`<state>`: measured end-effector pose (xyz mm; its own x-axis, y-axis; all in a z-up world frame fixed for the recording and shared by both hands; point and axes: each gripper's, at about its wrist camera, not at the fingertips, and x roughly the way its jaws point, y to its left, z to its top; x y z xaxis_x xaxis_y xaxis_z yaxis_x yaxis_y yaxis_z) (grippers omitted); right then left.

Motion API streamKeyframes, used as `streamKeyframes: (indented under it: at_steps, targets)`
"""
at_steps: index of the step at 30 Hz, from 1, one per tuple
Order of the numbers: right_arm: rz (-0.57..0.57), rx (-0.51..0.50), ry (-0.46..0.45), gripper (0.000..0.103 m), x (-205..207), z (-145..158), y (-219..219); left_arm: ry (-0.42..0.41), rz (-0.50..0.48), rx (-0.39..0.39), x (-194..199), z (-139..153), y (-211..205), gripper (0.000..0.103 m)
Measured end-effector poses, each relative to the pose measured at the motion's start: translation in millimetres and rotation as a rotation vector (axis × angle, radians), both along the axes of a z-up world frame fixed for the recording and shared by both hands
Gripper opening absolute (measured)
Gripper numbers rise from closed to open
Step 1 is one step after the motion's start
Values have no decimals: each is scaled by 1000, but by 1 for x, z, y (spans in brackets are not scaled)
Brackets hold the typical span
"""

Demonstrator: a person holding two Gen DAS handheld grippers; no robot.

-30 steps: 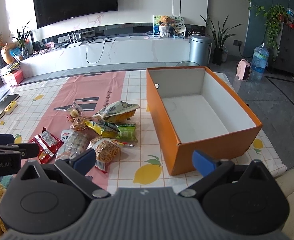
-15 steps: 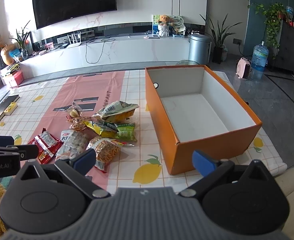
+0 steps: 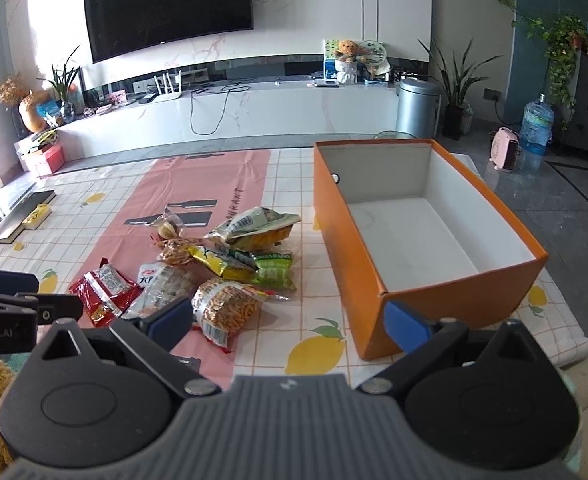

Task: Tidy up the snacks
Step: 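Grasp the red chip bag with the left tool while the right tool grasps the peanut bag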

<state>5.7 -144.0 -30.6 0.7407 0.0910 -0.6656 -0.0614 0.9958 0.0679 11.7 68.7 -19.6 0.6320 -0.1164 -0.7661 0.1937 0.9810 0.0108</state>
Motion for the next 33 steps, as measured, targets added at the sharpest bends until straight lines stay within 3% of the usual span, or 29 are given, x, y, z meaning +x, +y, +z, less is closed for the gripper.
streamKeyframes:
  at_steps: [1, 13, 16, 21, 33]
  targets:
    - [6, -1, 1, 90, 1, -1, 2, 4, 7, -5, 1, -1, 3, 70]
    - [90, 39, 58, 90, 33, -22, 32, 83, 110, -17, 39, -12, 53, 74]
    - [88, 67, 97, 90, 49, -30, 40, 136, 196, -59, 56, -22, 71, 74]
    - [71, 105, 161, 90, 79, -48, 52, 191, 348, -153, 83, -41, 90, 84]
    - [7, 138, 284, 89, 135, -92, 67, 272, 649, -231, 133, -93, 115, 84]
